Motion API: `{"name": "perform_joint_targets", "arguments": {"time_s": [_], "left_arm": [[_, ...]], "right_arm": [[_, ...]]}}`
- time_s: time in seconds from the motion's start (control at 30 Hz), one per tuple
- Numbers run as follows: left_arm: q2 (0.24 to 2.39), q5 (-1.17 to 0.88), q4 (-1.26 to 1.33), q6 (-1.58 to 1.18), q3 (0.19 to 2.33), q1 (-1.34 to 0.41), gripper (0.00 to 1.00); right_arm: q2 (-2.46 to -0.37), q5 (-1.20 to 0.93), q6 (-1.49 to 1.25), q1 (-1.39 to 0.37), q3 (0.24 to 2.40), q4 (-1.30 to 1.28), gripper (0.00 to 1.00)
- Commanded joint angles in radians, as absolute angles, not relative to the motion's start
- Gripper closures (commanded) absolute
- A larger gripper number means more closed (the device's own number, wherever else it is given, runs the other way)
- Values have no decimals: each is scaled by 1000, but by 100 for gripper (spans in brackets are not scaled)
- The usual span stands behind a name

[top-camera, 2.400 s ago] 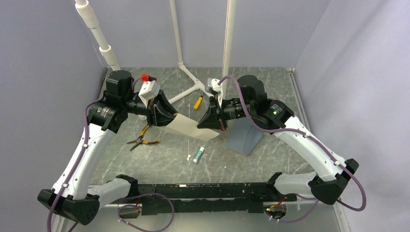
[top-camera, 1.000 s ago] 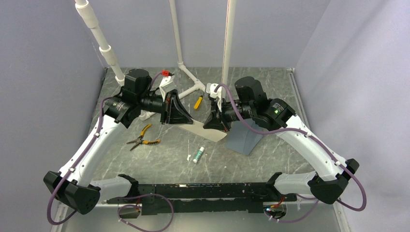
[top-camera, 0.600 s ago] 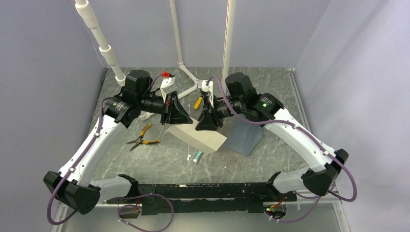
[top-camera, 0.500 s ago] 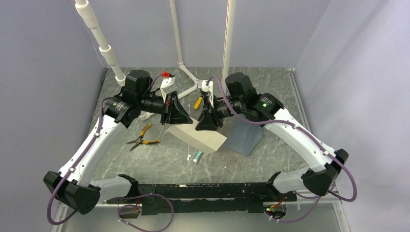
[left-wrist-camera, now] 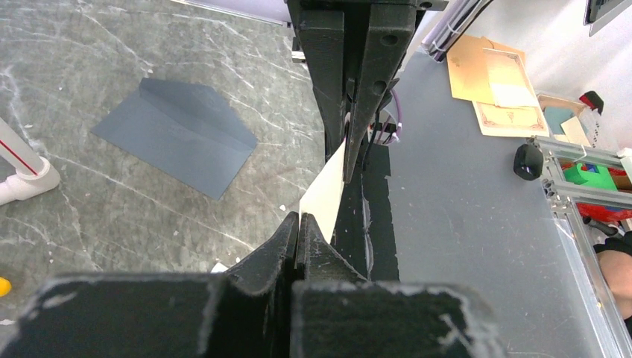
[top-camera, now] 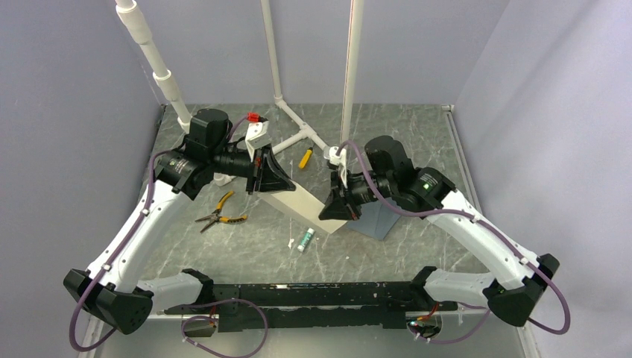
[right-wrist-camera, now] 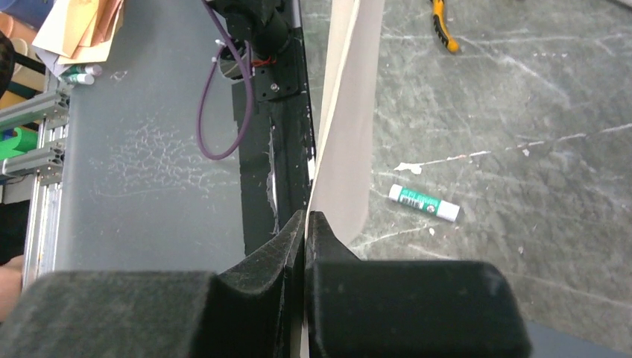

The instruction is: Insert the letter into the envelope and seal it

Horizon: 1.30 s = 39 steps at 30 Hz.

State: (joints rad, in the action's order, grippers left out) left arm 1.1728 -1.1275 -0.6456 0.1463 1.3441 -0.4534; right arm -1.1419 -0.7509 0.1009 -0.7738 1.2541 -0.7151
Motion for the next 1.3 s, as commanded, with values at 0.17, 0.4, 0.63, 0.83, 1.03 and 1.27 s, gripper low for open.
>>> {"name": "perform_joint_targets", "arguments": {"time_s": [0.17,0.4,0.63,0.83,1.03,1.27], "left_arm": [[1147,-1147,-676,218,1405,-454,97],[1162,-1175,-751,291,1440,-455,97],[1161,-1164,-770,308,1450,-454,98],[1173,-1167,-811,340,1467,-456,97],[1179,-1189,-865,396,1468,-455,97],[1147,-1200,-819,379,1444,-455,97]], "right_arm": [[-1051,-694,76,-775,1181,-725,97],[-1038,-695,70,-774,1164,-696,99],[-1071,-680,107,-774,1198,-737,83],[-1083,-677,108,-775,1223,-730,98],[-1121,-692,97,-775,1288,-651,64],[-1177,-752,66,-776,1335,-560,67]]}}
